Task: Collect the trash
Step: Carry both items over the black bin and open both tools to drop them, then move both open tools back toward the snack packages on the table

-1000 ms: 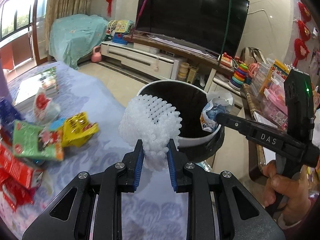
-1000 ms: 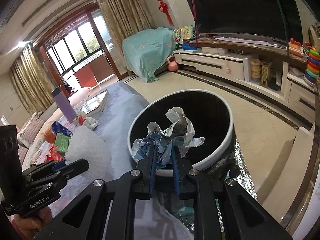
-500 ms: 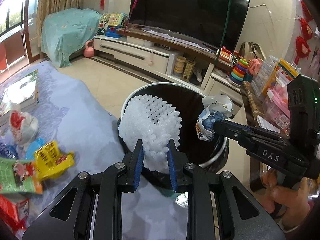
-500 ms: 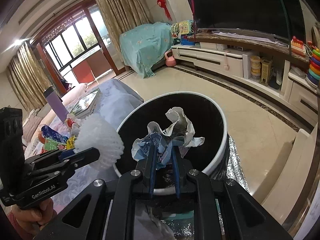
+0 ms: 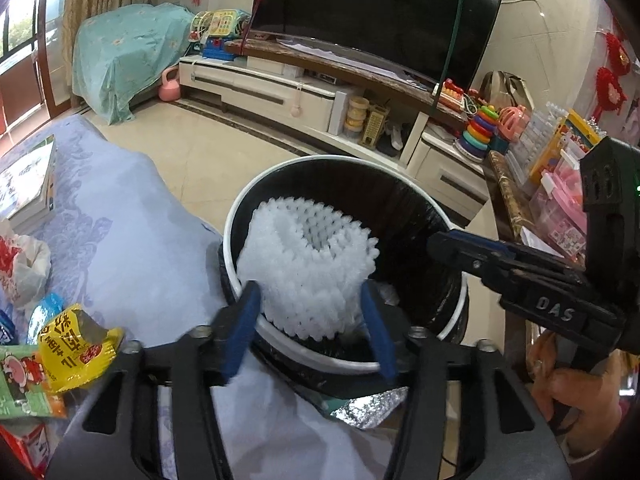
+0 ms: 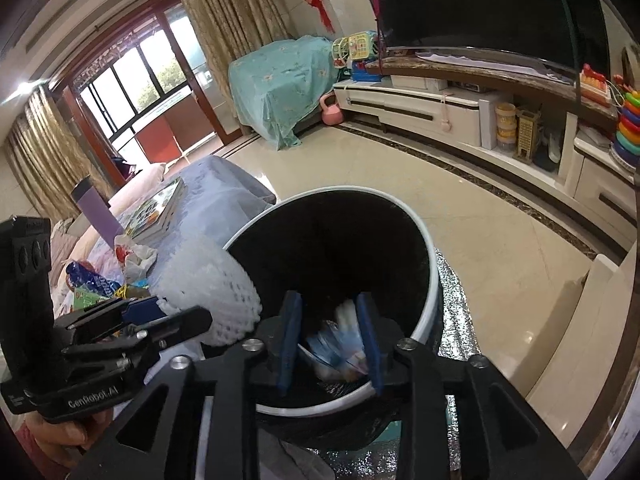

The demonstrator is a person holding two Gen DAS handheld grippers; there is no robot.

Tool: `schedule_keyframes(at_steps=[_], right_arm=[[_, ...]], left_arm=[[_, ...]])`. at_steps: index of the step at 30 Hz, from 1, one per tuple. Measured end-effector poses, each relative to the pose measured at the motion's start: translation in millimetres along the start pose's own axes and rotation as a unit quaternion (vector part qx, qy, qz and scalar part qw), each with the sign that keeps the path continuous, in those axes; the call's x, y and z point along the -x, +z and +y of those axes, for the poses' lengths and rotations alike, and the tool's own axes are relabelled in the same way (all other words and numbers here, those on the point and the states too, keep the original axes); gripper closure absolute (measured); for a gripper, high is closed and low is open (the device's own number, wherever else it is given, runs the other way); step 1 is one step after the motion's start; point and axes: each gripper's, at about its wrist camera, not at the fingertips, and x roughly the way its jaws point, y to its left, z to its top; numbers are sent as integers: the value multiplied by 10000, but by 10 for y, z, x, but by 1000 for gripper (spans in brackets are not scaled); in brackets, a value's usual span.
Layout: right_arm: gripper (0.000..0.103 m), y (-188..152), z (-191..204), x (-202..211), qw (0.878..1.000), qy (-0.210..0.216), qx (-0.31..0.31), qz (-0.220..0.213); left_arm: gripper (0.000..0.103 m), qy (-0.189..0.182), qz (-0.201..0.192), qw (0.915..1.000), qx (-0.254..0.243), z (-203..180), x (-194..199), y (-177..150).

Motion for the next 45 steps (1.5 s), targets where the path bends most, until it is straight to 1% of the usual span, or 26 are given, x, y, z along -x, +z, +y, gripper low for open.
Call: schedule_keyframes(at_steps=[3,4,5,7,9,10,16,22,29,32,38,45], right_arm=[[57,-8,-21,52,10000,-10,-65,-66],[50,-23,-20,87,9999,-11,-82,-108],[46,-20,-21,106,9998,-16,-102,-143],[32,-43,-12,162,9997,-7,-149,-217],[25,-76,4,222,9994,25,-202,-290],[22,-100,21,247,9992,46,-228,-312],[13,-238,218,330,9989,194,-208,-375],[12,-456,523,284,9986,467,-148,-219],[12,-654,891,232,9971,752,32,-70],[12,-712,1043,206,9965,829,146,-20],[12,-797,1306,143,9948,956,342,53],[12,-828,1510,47,9931,1050,502,126]], left_arm=[[39,55,-11,10000,25,16,23,-38],[36,75,-19,10000,63,28,41,-63],[34,80,-19,9999,87,39,49,-74],[32,112,-34,9998,172,65,101,-143],[30,160,-70,9996,233,97,156,-214],[30,190,-93,9994,270,114,189,-260],[29,312,-225,9977,562,270,489,-575],[29,494,-376,9953,738,437,829,-874],[28,702,-469,9906,1078,689,1151,-1176],[28,781,-524,9872,1286,837,1286,-1308],[28,952,-633,9815,1538,1046,1497,-1460],[28,1157,-697,9746,1784,1277,1675,-1621]])
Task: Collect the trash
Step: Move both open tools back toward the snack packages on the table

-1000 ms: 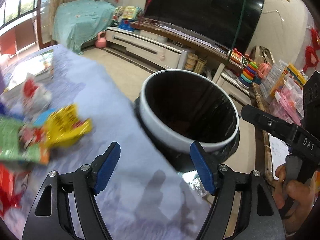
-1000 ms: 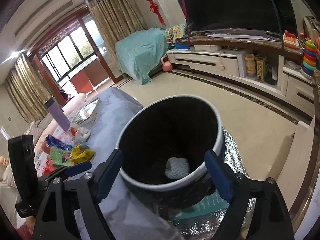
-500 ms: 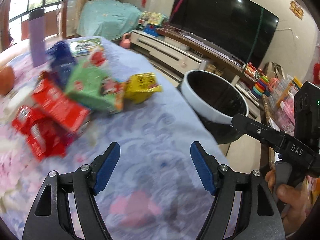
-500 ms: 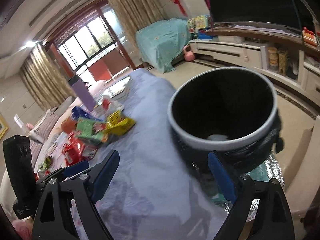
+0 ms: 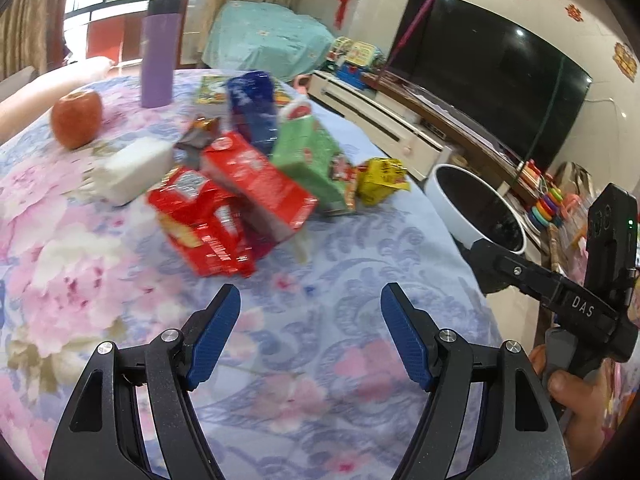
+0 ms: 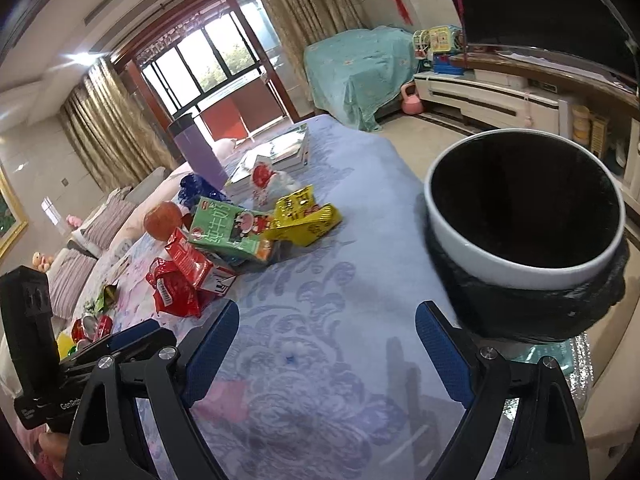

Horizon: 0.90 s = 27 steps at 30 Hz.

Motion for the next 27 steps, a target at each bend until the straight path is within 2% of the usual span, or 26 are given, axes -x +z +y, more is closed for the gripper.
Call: schedule_keyframes(at_steps=[4,11,27], right_arm=[[12,20,88,-53,10000,32,52,15],[12,66,214,-162,9999,67,138,57],[12,318,213,-494,9999,28,128,78]], left_arm=[[28,92,-14,9997,226,171,23,-10],[28,288,-69,9990,327,327,18,-3],[28,395,-37,9979,518,526,-196,187]])
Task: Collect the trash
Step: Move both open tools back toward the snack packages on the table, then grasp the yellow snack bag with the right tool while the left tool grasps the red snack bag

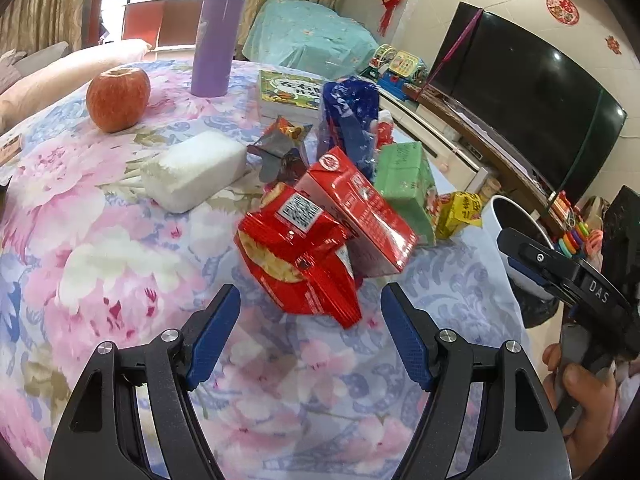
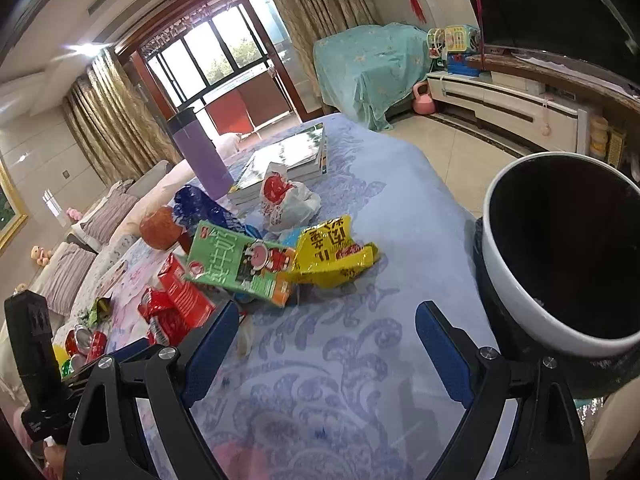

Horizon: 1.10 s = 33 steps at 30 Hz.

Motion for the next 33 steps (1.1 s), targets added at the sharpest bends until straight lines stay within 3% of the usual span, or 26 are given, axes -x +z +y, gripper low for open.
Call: schedule_keyframes(at_steps=[9,11,13,16,18,20,22,33], right_arm=[[13,164,-80,-288,10000,1,-47,22],[26,195,-96,-355,10000,17,-55,43],[53,210,-122,-438,9998,54,-91,172],[65,187,-125,-461,9996,113,-102,234],[75,159,-118,-412,9997,125,-95,195],[79,134,-146,-354,9996,167,-154,173],[85,108,-155,-309,9996,167,-165,160],[91,-74,-70,65,9994,338,-117,-42]], left_arm=[[29,-30,30,9999,164,124,-150,80],[29,-73,27,9998,171,137,-164,96],[32,-112,6,9998,149,136,-175,106],[56,-179,48,9998,99,121,-201,105],[63,-206,43,9998,55,105,-203,99],[76,-213,-22,9998,-28,64,-169,96],[80,-178,-56,9998,-108,25,-135,84],[81,-227,-214,9994,-153,13,176,-92]])
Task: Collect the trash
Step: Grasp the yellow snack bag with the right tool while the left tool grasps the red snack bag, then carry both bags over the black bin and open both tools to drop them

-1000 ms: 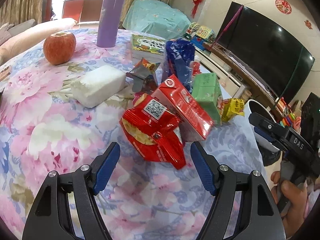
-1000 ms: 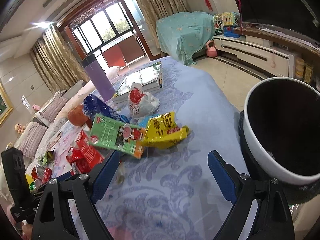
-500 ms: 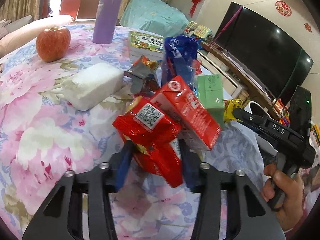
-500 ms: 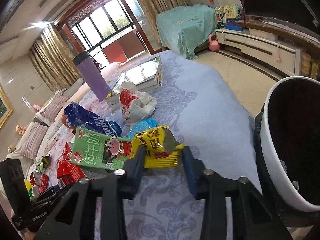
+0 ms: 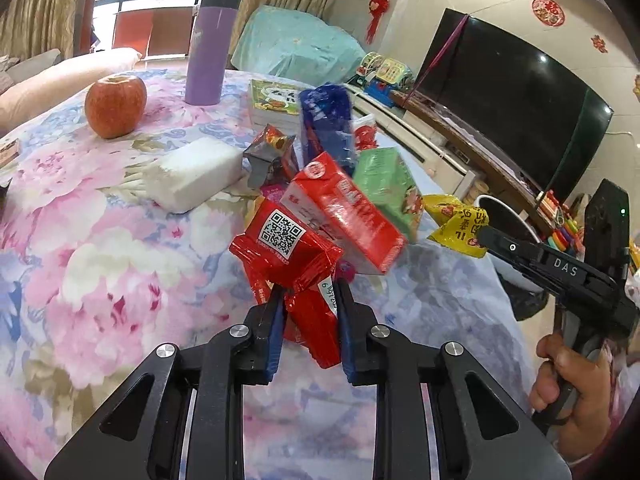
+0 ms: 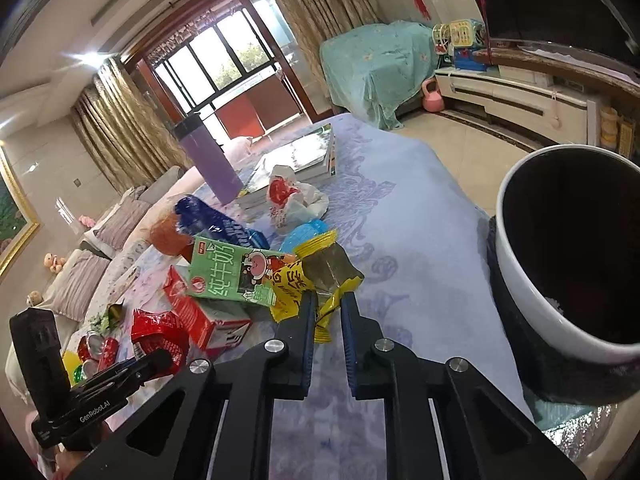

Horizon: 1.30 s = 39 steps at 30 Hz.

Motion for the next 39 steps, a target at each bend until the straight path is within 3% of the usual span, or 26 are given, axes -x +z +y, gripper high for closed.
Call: schedule_keyframes(at_steps=[9,15,17,19,21,24,27,39], right_arm=[[91,-163,9,269,9999,-84,65,-70],[84,-230,-26,185,9996,-5,-1,278],[76,-249,-42,146,9995,37,-75,314],[59,-275,-52,99,9991,103,-133,384],[55,-285,-39,31,9988,135,-146,454],[58,-318,-37,-29,9988,75,-143,462],[73,-344,-46,-33,9989,90,-112,448],[75,-237,-280,409,9998,-115,-178,-43]], left_arm=[[82,-336,-29,9989,-339,-285,205,-144],[81,-431,51,9981,-428,-389,178,-182],[81,-423,64,9982,-415,-391,177,-185],[82,-400,67,9983,-411,-394,185,-188],[81,-386,64,9984,-396,-380,190,-188],[82,-372,78,9986,-380,-368,188,-190],[82,-395,102,9984,-390,-387,176,-188],[82,-811,157,9926,-887,-912,64,-127]])
